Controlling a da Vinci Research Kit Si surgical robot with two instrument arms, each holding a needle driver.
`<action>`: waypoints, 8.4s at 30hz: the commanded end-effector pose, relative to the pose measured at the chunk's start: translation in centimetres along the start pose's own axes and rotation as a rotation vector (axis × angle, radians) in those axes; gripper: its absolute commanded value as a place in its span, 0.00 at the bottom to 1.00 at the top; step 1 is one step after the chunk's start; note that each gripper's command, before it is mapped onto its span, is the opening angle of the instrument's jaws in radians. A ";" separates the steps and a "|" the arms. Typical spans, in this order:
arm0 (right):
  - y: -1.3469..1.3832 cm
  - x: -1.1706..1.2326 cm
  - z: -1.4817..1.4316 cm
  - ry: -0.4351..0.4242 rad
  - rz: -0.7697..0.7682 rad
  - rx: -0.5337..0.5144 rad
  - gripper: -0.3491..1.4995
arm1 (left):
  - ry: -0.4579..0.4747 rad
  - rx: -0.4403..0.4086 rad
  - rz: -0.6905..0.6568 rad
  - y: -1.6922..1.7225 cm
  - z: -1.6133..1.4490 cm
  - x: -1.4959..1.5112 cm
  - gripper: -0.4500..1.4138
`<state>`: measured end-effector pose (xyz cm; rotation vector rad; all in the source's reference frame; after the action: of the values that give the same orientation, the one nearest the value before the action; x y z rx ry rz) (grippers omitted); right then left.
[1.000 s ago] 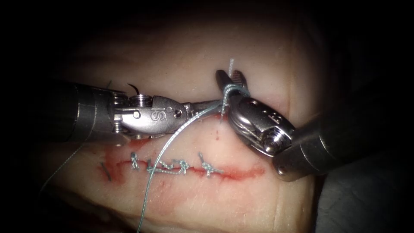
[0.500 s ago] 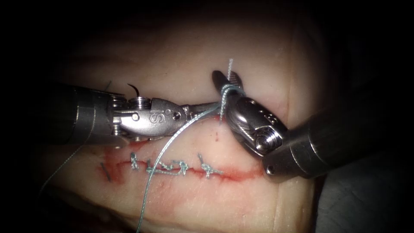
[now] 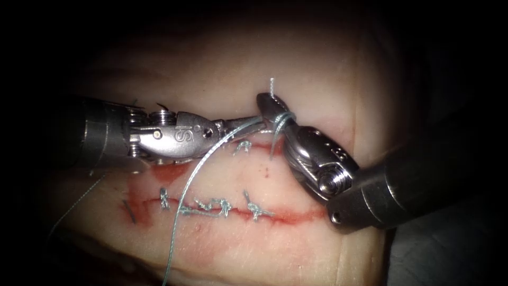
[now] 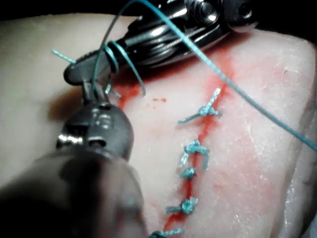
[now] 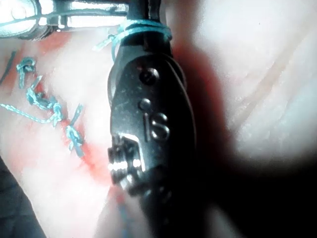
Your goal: Wound Closure
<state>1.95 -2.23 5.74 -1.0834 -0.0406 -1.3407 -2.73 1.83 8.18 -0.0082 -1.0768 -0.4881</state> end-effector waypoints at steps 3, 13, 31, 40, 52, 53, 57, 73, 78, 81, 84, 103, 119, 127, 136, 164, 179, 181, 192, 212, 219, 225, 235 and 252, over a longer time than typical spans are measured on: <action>0.04 0.04 -0.07 0.004 0.006 -0.055 0.00 | 0.007 -0.030 -0.024 0.18 0.04 0.07 0.00; -0.03 -0.08 -0.28 0.034 -0.032 -0.199 0.00 | 0.019 -0.081 -0.103 0.67 0.21 0.25 0.00; -0.01 -0.11 -0.51 0.195 -0.275 -0.416 0.00 | 0.019 -0.084 -0.119 0.77 0.27 0.30 0.00; 0.11 -0.06 -0.58 0.231 -0.271 -0.529 0.00 | 0.005 -0.083 -0.153 0.96 0.43 0.10 0.00; 0.38 0.13 -0.62 0.298 -0.236 -0.666 0.00 | -0.053 -0.082 -0.175 1.23 0.81 -0.26 0.00; 0.39 0.15 -0.61 0.305 -0.241 -0.666 0.00 | -0.054 -0.077 -0.175 1.23 0.83 -0.26 0.00; 0.44 0.34 -0.59 0.360 -0.267 -0.683 0.00 | -0.062 -0.075 -0.169 1.30 0.88 -0.26 0.00; 0.45 0.54 -0.63 0.445 -0.312 -0.692 0.00 | -0.080 -0.074 -0.155 1.47 0.98 -0.33 0.00; 0.48 0.55 -0.64 0.451 -0.308 -0.696 0.00 | -0.080 -0.074 -0.154 1.53 1.02 -0.35 0.00; 0.48 0.55 -0.64 0.454 -0.302 -0.695 0.00 | -0.081 -0.083 -0.139 1.61 1.10 -0.41 0.00; 0.45 0.51 -0.65 0.457 -0.300 -0.698 0.00 | -0.086 -0.098 -0.107 1.74 1.24 -0.52 0.00; 0.48 0.51 -0.70 0.477 -0.259 -0.683 0.00 | -0.015 -0.156 0.029 1.90 1.67 -0.12 0.00; 0.57 0.61 -0.76 0.543 -0.210 -0.701 0.00 | 0.003 -0.175 0.038 1.98 1.81 -0.04 0.00; 0.59 0.72 -0.82 0.608 -0.203 -0.711 0.00 | 0.005 -0.181 0.029 2.02 1.88 -0.05 0.00; 0.65 0.81 -0.86 0.668 -0.193 -0.750 0.00 | 0.003 -0.183 0.005 2.09 1.88 -0.05 0.00; 0.22 -0.06 -0.65 0.424 -0.176 -0.767 0.90 | -0.211 0.047 -0.401 1.45 0.77 -0.51 0.00; 0.17 -0.40 -0.67 0.280 0.050 -0.924 0.86 | -0.299 0.188 -0.658 1.19 0.18 -0.99 0.00; 0.18 -0.40 -0.64 0.277 0.051 -0.919 0.84 | -0.259 0.182 -0.524 1.21 0.16 -0.96 0.00; 0.25 -0.76 -0.24 0.236 0.094 -0.762 0.70 | -0.126 0.224 -0.429 1.29 -0.03 -0.90 0.00; 0.51 -0.27 0.65 0.333 0.131 -0.611 0.22 | -0.337 0.180 -0.513 1.05 0.03 -1.35 0.00; 0.24 -0.02 0.97 0.268 0.261 -0.537 0.12 | -0.348 0.183 -0.548 0.88 -0.11 -1.50 0.00; 0.06 0.06 1.12 0.177 0.388 -0.540 0.35 | -0.345 0.200 -0.615 0.67 -0.24 -1.34 0.00; -0.10 0.05 1.04 0.069 0.490 -0.678 0.42 | -0.326 0.155 -0.688 0.34 -0.50 -0.70 0.00; -0.10 -0.09 0.62 0.069 0.609 -0.770 0.42 | -0.214 0.086 -0.757 0.29 -0.31 -0.07 0.00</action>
<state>2.08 -1.76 6.06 -1.5132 0.8531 -0.8294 -2.32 2.02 8.00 0.4534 -1.2935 -1.1456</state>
